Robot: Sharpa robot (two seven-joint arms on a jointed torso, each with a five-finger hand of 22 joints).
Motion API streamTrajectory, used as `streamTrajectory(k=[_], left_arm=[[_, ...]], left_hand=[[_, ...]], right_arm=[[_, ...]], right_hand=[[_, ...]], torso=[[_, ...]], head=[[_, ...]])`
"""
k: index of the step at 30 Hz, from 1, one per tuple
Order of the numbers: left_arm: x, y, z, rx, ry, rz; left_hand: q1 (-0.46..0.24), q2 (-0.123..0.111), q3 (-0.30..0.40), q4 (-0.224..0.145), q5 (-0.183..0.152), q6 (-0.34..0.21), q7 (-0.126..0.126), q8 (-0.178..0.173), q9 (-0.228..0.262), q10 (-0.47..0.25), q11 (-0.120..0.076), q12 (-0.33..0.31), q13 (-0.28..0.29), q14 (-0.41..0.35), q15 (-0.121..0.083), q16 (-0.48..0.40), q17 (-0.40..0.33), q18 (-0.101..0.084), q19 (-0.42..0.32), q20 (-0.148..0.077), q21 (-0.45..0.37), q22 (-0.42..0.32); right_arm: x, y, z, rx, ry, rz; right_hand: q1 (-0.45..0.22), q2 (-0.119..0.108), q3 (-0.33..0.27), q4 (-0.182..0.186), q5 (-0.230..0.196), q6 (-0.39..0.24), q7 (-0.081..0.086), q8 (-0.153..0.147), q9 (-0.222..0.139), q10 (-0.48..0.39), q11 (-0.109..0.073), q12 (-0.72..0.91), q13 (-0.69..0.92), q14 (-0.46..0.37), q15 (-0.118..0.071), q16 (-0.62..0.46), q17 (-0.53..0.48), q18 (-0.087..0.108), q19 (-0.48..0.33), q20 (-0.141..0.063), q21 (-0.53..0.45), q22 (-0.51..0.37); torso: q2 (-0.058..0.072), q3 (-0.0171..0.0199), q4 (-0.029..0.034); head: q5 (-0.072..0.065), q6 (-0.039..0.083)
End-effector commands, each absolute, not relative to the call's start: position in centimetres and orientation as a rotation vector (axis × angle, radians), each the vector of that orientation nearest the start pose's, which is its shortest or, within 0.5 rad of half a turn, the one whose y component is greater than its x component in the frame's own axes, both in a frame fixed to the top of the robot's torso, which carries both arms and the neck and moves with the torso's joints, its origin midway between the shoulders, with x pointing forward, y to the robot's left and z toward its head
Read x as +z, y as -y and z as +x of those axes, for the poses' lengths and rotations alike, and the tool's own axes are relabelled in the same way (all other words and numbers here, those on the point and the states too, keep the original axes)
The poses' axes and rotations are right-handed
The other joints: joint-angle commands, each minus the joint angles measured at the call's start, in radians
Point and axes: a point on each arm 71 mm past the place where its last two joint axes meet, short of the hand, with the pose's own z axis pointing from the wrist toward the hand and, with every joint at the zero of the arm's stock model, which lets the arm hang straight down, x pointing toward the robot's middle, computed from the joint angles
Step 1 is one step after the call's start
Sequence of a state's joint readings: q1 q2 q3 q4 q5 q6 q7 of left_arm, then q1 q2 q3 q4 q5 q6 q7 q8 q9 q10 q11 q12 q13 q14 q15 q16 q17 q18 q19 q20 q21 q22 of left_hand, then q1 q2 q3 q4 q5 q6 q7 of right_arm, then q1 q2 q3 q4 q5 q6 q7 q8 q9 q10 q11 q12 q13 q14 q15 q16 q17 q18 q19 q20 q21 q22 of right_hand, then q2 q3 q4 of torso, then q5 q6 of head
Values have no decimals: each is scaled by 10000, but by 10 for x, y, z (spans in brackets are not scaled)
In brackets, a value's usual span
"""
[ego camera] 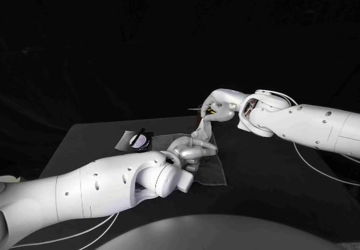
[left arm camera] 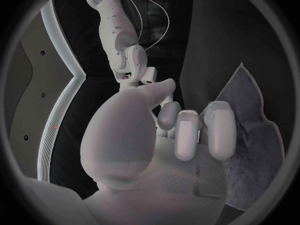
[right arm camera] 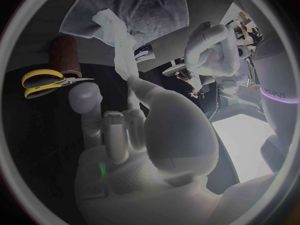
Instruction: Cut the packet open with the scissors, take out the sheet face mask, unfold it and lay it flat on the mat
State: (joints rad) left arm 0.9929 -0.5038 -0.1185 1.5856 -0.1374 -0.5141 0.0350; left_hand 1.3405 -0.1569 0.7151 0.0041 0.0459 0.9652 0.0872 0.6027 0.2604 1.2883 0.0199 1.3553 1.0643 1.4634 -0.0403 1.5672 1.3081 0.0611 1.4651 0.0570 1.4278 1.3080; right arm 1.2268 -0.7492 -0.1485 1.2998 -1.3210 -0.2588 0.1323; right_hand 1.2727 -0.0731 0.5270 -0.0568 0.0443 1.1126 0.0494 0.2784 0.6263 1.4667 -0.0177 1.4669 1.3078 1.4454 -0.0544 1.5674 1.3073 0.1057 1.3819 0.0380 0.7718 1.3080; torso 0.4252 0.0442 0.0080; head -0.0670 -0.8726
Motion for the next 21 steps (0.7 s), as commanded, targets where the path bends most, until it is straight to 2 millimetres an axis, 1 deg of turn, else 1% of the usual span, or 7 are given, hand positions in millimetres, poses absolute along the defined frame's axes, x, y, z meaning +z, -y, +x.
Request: streamTrajectory(k=[1, 4, 8, 10, 12, 13, 21], left_arm=[[-296, -33, 383, -13763, -20423, -12416], [-295, -36, 384, -13811, -20292, -12151], [-294, -46, 391, -13835, -19732, -11275], [-293, -54, 397, -13765, -19286, -10669], [-293, -62, 403, -13631, -18799, -10153], [-293, -67, 407, -13532, -18514, -9936], [-285, -94, 433, -13008, -16888, -8602]], left_hand=[[-98, -1, 44, 3, 53, -43, 65, 33, 73, 52, -40, 18, 3, 1074, -43, 36, 2627, -164, 131, -42, 16, 1301], [-101, 6, 69, -15, 55, -63, 67, 41, 79, 40, -40, 3, -20, 1074, -45, 36, 2627, -157, 116, -44, -7, 1279], [-168, -3, 128, -71, 51, -165, 104, 78, 106, -218, -9, -207, -393, 1074, -25, 36, 2627, -82, -47, -37, -257, 1047], [-282, -27, 118, -135, 48, -337, 180, 164, 165, -1221, 60, -1056, -1892, 1032, 36, -3, 2520, 12, -273, 5, -593, 746], [-446, -181, 99, -163, 47, -717, 313, 90, 134, -2957, 199, -2543, -4253, 518, 151, -490, 1340, 274, -939, 102, -1577, -120], [-504, -257, 81, -166, 49, -893, 392, 44, 107, -3359, 274, -2935, -4728, 225, 216, -773, 766, 407, -1305, 164, -2125, -587], [-599, -613, -160, -276, 37, -1468, 628, -28, 36, -3901, 512, -3609, -5259, -750, 440, -1671, -873, 752, -2321, 374, -3759, -1944]], right_arm=[[-224, 214, 513, 6613, -17593, -2093], [-224, 214, 511, 6632, -17444, -2054], [-222, 212, 506, 6900, -17135, -1865], [-220, 212, 503, 7063, -17000, -1735], [-219, 211, 500, 7228, -16921, -1580], [-218, 211, 499, 7323, -16900, -1472], [-216, 210, 490, 7720, -16917, -943]], right_hand=[[-44, 56, 59, -8, 42, 71, -10, 49, 209, 792, -73, 37, 2045, 1254, -235, 34, 2635, 149, -17, -63, -48, 1000], [-44, 56, 59, -8, 42, 71, -10, 49, 209, 792, -73, 37, 2045, 1254, -235, 34, 2635, 149, -17, -63, -48, 1000], [-45, 56, 64, -11, 43, 72, -11, 53, 212, 794, -74, 43, 2049, 1254, -234, 34, 2635, 143, -8, -63, -3, 1009], [-45, 55, 66, -12, 43, 73, -11, 55, 213, 794, -74, 45, 2050, 1254, -234, 34, 2635, 143, -8, -63, -3, 1009], [-45, 54, 68, -14, 43, 74, -11, 57, 214, 794, -75, 45, 2050, 1254, -234, 34, 2635, 137, 0, -63, 34, 1016], [-45, 54, 68, -14, 43, 74, -11, 57, 214, 794, -75, 45, 2050, 1254, -234, 34, 2635, 137, 0, -63, 34, 1016], [-43, 53, 75, -19, 43, 75, -13, 62, 217, 794, -76, 43, 2049, 1254, -235, 34, 2635, 145, -13, -63, -18, 1006]], torso=[[63, -68, 54], [83, -92, 63], [86, -85, 52], [98, -72, 55], [113, -66, 58], [121, -66, 54], [169, -81, 46]], head=[[-62, 0], [-35, 0], [-63, 0], [-75, 0], [-100, 0], [-102, 0], [-114, 0]])
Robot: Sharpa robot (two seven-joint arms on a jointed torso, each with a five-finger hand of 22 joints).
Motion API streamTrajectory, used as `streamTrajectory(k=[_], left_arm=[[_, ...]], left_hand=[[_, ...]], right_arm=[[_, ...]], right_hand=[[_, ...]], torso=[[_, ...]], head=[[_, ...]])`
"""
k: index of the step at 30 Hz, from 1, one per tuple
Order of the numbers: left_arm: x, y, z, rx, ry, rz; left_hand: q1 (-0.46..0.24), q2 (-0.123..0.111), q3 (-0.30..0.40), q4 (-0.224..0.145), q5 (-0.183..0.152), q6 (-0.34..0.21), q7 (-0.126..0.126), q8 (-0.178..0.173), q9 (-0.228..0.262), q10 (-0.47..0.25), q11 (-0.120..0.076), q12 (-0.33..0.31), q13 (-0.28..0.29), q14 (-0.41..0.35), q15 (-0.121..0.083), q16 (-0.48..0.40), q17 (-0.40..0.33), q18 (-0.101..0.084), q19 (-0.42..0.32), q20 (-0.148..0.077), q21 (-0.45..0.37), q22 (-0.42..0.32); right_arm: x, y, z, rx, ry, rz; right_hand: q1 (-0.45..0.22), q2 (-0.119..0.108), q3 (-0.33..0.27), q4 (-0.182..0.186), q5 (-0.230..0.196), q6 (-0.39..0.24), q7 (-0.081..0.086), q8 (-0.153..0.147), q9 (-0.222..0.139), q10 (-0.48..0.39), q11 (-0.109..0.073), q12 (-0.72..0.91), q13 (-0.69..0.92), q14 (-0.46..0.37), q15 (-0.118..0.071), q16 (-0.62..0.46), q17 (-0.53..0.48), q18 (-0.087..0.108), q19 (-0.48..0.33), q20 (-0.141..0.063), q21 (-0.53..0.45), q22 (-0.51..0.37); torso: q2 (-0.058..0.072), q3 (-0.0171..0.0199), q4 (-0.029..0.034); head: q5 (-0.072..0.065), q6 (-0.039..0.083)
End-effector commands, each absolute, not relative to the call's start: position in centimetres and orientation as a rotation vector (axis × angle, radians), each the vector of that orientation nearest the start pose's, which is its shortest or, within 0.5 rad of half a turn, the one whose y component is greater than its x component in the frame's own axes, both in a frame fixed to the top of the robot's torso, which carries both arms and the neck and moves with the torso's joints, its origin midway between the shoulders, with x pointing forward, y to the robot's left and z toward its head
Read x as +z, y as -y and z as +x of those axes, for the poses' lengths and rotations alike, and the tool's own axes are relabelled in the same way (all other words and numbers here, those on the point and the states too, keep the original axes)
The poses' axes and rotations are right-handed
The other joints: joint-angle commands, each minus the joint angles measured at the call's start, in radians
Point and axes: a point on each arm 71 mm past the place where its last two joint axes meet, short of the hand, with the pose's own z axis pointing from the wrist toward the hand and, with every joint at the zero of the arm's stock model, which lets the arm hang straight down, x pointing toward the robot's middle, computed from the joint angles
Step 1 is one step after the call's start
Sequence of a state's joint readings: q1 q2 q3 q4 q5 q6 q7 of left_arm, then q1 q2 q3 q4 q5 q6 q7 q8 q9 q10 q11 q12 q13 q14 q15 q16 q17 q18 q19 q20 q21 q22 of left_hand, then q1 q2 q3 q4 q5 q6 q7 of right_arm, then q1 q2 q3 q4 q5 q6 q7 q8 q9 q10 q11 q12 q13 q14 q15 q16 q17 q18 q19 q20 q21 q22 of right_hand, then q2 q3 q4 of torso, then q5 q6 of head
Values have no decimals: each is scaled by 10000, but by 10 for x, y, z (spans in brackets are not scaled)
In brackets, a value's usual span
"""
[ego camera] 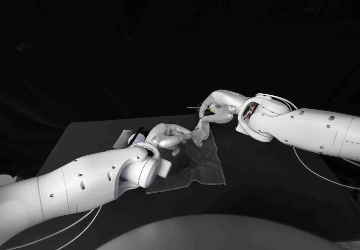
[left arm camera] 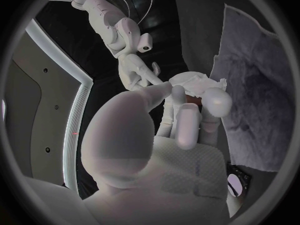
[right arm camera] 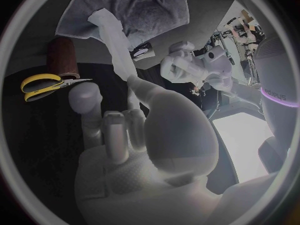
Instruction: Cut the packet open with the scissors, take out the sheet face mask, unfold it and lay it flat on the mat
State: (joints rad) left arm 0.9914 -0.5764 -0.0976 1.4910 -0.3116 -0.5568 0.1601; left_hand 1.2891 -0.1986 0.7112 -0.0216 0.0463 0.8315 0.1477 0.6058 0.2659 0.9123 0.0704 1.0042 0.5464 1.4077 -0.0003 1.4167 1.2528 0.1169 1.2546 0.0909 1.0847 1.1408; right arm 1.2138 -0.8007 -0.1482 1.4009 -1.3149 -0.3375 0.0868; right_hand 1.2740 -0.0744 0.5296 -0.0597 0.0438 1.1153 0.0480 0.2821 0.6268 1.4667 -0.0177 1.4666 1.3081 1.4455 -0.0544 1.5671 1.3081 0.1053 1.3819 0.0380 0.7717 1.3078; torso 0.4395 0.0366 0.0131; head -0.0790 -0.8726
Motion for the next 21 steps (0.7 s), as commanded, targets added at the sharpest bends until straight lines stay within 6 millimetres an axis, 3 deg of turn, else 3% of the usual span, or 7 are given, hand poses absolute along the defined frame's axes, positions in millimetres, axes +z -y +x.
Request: streamTrajectory(k=[1, 5, 7, 15, 21], left_arm=[[-283, -96, 436, -12901, -16708, -8365], [-278, -100, 447, -12465, -16399, -7709], [-275, -98, 454, -12216, -16403, -7407], [-274, -85, 461, -11891, -17006, -6845], [-279, -80, 463, -11424, -17924, -6878]], left_hand=[[-175, -309, -288, 8, 34, -268, 60, -82, -33, -301, 53, -246, -184, -416, 85, -338, -635, 256, -442, 75, -659, -540], [-304, -570, -827, 39, 30, -616, 169, -69, -44, -634, 185, -522, -431, -817, 204, -589, -1136, 338, -750, 185, -1163, -934], [-307, -591, -1188, 86, 37, -706, 206, 80, 4, -799, 242, -589, -548, -1025, 267, -685, -1383, 362, -823, 258, -1325, -1060], [-251, -531, -1647, 190, 35, -545, 82, 401, 74, -595, 143, -567, -753, -965, 200, -536, -1330, 338, -646, 236, -1211, -974], [-413, -609, -2102, 432, 36, -365, 0, 473, 18, -284, 56, -628, -973, -546, 122, -166, -800, 185, -120, 164, -553, -442]], right_arm=[[-216, 209, 489, 7750, -16925, -899], [-216, 207, 486, 7826, -16959, -785], [-215, 204, 485, 7890, -16974, -722], [-215, 196, 483, 8010, -16973, -626], [-215, 192, 484, 8046, -16928, -614]], right_hand=[[-56, 66, 50, 10, 48, 48, 2, 25, 212, 794, -76, 46, 2046, 1253, -235, 37, 2627, 150, -13, -63, -17, 1008], [-56, 65, 53, 8, 48, 48, 2, 27, 213, 793, -76, 42, 2043, 1253, -236, 37, 2627, 152, -15, -63, -28, 1005], [-56, 65, 53, 8, 48, 48, 2, 27, 213, 793, -76, 42, 2043, 1253, -236, 37, 2627, 152, -15, -63, -28, 1005], [-57, 65, 63, 3, 48, 50, 1, 33, 218, 796, -78, 50, 2049, 1253, -237, 37, 2627, 155, -19, -63, -43, 1002], [-57, 65, 63, 3, 48, 50, 1, 33, 218, 796, -78, 50, 2049, 1253, -237, 37, 2627, 155, -19, -63, -43, 1002]], torso=[[30, -4, -4], [55, -14, -21], [66, -18, -21], [87, -11, 6], [105, -13, -1]], head=[[10, 0], [10, 0], [17, 0], [55, 0], [76, 0]])
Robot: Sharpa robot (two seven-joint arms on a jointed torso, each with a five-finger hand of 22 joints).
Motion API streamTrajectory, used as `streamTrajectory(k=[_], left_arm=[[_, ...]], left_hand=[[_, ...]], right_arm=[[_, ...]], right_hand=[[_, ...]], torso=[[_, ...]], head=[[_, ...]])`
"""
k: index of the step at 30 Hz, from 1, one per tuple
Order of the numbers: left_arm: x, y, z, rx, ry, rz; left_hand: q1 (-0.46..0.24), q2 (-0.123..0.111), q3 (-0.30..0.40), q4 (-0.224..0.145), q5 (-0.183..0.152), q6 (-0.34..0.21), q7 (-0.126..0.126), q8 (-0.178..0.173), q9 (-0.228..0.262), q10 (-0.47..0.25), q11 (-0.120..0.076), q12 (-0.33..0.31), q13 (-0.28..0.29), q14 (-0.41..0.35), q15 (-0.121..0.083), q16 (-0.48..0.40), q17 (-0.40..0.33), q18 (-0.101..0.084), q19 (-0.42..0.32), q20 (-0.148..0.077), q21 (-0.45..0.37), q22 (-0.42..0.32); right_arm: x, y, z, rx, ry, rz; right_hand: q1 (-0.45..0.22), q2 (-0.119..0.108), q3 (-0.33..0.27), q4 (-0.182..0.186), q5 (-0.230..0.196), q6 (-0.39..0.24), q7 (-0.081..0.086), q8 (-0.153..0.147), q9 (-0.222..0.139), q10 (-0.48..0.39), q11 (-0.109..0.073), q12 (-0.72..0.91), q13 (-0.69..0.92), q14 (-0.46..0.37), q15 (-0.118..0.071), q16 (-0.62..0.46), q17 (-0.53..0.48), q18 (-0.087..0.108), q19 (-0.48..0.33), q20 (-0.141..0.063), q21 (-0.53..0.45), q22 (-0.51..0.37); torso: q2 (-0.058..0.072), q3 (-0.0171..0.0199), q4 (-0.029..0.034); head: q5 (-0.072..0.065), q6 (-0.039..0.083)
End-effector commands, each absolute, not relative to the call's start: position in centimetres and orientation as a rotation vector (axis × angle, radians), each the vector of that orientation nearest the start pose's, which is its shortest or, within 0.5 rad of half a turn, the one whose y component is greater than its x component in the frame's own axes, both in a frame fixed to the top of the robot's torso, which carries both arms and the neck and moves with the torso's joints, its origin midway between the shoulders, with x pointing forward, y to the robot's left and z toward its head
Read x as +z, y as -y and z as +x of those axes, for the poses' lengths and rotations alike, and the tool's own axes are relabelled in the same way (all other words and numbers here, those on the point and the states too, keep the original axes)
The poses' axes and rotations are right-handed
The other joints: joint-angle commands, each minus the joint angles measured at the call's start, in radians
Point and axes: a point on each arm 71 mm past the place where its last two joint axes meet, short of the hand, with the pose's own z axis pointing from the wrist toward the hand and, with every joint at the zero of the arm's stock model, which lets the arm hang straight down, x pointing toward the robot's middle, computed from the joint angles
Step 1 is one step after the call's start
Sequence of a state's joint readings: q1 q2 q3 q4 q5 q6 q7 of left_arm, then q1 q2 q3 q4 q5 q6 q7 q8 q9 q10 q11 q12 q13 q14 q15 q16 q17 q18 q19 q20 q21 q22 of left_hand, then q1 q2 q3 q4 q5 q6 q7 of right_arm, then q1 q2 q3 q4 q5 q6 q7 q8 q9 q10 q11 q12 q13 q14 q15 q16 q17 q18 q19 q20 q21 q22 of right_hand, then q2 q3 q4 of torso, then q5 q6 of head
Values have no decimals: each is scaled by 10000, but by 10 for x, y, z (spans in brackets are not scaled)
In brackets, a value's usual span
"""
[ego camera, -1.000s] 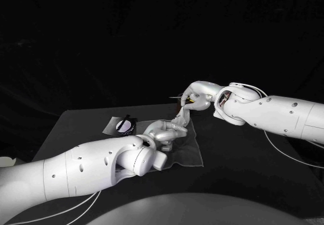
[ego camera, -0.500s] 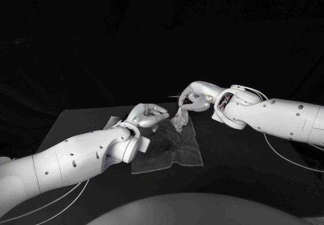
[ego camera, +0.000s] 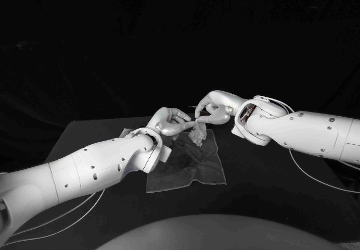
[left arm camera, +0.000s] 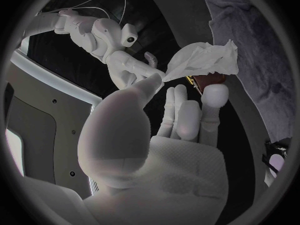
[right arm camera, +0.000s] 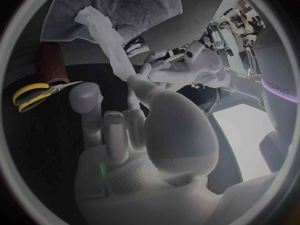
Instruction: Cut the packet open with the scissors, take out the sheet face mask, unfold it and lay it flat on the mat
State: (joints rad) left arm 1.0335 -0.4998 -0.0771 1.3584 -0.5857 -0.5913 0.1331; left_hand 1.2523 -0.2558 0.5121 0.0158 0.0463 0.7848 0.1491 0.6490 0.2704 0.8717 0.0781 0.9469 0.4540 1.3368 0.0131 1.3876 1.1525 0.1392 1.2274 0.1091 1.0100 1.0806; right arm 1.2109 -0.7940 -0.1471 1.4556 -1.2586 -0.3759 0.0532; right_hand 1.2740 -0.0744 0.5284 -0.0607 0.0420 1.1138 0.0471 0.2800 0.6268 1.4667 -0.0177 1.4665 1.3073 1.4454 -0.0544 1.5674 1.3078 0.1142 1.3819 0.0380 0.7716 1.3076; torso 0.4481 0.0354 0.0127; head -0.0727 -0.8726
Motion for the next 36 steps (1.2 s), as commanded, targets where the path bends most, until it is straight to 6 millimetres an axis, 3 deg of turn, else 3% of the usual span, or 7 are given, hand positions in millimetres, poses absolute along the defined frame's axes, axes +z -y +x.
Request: streamTrajectory(k=[1, 14, 20, 36], left_arm=[[-280, -79, 463, -11362, -18060, -6899], [-290, -75, 464, -10673, -19192, -7543], [-292, -71, 463, -10793, -19386, -7877], [-295, -64, 465, -10818, -19520, -8250]], left_hand=[[-40, -34, -215, 122, 37, 206, -50, 50, -54, 263, -61, -70, -118, 344, -53, 268, 435, -97, 353, -53, 463, 379], [87, -79, -960, 500, 35, 474, -125, -126, -293, 867, -170, 170, -232, 1286, -172, 1040, 1911, -413, 1288, -190, 1898, 1573], [394, 29, -1336, 642, 35, 509, -155, -415, -501, 1219, -220, 926, 146, 1708, -214, 1382, 2736, -542, 1611, -237, 2493, 2085], [610, 133, -1622, 784, 34, 467, -78, -685, -678, 1233, -165, 1518, 583, 1862, -178, 1508, 3064, -612, 1755, -224, 2811, 2364]], right_arm=[[-215, 191, 484, 8048, -16922, -612], [-213, 187, 484, 8125, -16803, -631], [-213, 185, 484, 8152, -16791, -664], [-213, 182, 483, 8250, -16787, -684]], right_hand=[[-57, 66, 74, 14, 66, 65, 10, 55, 217, 796, -78, 52, 2057, 1254, -237, 34, 2630, 65, -19, -63, -42, 1004], [-59, 65, 84, 9, 66, 65, 9, 62, 222, 795, -79, 48, 2055, 1254, -239, 34, 2630, 66, -19, -63, -45, 1003], [-59, 65, 84, 9, 66, 65, 9, 62, 222, 795, -79, 48, 2055, 1254, -239, 34, 2630, 66, -19, -63, -45, 1003], [-67, 64, 111, -2, 66, 63, 9, 77, 232, 794, -81, 39, 2051, 1254, -243, 34, 2630, 72, -25, -64, -70, 998]], torso=[[23, -1, 3], [61, -25, -5], [65, -18, -5], [71, 0, -13]], head=[[11, 0], [33, 0], [40, 0], [32, 0]])
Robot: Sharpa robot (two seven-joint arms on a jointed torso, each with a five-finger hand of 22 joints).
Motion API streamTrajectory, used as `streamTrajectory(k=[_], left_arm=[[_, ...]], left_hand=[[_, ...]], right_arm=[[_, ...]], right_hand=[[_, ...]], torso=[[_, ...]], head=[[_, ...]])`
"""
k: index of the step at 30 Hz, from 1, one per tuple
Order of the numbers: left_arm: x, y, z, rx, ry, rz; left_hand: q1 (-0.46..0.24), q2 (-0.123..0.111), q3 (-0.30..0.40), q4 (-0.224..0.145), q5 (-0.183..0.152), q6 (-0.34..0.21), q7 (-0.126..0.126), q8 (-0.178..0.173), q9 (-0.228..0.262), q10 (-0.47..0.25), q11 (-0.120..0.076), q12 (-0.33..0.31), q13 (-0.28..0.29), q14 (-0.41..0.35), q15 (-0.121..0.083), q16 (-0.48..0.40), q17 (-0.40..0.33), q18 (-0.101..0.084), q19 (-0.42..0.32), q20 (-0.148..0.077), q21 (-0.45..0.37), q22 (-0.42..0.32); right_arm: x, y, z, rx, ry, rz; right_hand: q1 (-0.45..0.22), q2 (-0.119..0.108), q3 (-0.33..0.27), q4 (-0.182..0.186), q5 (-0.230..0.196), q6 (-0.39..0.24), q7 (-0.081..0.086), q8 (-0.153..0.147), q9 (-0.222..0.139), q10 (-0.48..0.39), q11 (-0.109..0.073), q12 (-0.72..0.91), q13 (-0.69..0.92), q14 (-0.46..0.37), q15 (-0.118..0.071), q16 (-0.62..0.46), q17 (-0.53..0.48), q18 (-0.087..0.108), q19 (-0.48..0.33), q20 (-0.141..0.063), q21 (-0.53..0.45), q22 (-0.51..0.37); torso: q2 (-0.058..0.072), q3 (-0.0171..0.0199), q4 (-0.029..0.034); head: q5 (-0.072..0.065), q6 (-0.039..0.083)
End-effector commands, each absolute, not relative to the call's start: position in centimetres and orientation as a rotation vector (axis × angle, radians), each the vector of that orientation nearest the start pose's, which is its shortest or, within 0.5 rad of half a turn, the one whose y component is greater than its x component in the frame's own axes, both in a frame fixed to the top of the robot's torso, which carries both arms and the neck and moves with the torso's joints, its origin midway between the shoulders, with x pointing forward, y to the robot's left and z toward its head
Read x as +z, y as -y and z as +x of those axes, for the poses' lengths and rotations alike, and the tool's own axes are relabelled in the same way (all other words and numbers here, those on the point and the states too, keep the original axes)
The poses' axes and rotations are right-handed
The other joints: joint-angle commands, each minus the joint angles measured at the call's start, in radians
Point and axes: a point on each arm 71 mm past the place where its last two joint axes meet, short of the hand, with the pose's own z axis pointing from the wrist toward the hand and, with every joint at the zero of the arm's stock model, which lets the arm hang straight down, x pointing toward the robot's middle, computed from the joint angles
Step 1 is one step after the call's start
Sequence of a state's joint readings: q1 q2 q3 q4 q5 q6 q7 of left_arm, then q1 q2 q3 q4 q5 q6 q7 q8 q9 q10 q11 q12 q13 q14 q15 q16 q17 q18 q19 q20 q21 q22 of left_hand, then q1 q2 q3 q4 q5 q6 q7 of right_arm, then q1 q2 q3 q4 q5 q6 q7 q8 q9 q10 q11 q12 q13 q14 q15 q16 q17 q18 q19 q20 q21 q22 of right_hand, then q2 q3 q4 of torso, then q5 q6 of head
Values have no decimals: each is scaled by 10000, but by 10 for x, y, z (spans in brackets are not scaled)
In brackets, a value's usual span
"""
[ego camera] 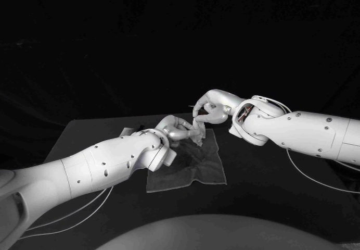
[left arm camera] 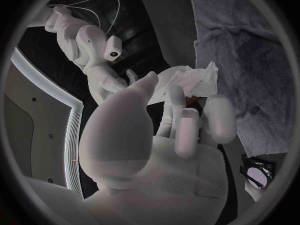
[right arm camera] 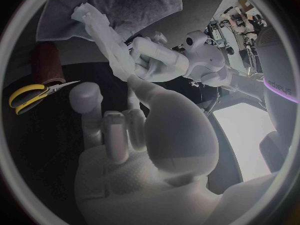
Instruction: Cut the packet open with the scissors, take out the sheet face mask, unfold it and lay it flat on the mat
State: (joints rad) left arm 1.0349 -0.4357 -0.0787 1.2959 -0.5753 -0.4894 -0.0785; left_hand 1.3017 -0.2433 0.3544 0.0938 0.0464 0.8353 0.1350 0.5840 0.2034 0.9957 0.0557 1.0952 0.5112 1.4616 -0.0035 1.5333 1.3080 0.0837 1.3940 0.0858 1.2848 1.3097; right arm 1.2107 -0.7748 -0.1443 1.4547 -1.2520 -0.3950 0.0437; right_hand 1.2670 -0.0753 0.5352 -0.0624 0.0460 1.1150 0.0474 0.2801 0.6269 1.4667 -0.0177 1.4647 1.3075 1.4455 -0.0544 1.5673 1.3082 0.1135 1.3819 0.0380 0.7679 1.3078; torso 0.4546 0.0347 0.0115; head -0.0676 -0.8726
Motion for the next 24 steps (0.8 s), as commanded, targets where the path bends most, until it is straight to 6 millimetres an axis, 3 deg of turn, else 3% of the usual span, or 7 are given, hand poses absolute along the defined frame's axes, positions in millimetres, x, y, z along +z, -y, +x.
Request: streamTrajectory(k=[1, 13, 24], left_arm=[[-295, -64, 466, -10807, -19508, -8288], [-292, -59, 466, -11252, -18977, -8581], [-292, -61, 468, -11133, -18618, -9038]], left_hand=[[119, 14, -65, 18, 34, -55, 72, -54, -18, -28, 67, 43, 7, 612, -6, 51, 1507, -58, 89, 14, 69, 77], [251, 212, -128, 131, 36, -42, 93, -123, -71, 40, 87, 245, 264, 623, 23, 63, 1535, -61, 87, 59, 106, 110], [483, 535, 7, 250, 37, 217, 36, -159, -127, 833, 30, 944, 1507, 805, -21, 184, 1928, -147, 303, 37, 482, 437]], right_arm=[[-213, 182, 483, 8257, -16788, -687], [-213, 181, 483, 8255, -16839, -692], [-213, 180, 482, 8292, -16847, -705]], right_hand=[[2, 73, 43, 15, 26, 52, 5, 76, 231, 794, -81, 56, 2049, 1253, -243, 35, 2626, 79, -25, -64, -34, 996], [2, 73, 43, 15, 26, 52, 5, 76, 231, 794, -81, 56, 2049, 1253, -243, 35, 2626, 79, -25, -64, -34, 996], [-13, 69, 68, 7, 26, 47, 5, 91, 242, 796, -82, 60, 2052, 1253, -245, 35, 2626, 83, -29, -65, -52, 992]], torso=[[9, 7, 1], [31, -3, 14], [23, -6, 14]], head=[[-20, 0], [-57, 0], [-55, 0]])
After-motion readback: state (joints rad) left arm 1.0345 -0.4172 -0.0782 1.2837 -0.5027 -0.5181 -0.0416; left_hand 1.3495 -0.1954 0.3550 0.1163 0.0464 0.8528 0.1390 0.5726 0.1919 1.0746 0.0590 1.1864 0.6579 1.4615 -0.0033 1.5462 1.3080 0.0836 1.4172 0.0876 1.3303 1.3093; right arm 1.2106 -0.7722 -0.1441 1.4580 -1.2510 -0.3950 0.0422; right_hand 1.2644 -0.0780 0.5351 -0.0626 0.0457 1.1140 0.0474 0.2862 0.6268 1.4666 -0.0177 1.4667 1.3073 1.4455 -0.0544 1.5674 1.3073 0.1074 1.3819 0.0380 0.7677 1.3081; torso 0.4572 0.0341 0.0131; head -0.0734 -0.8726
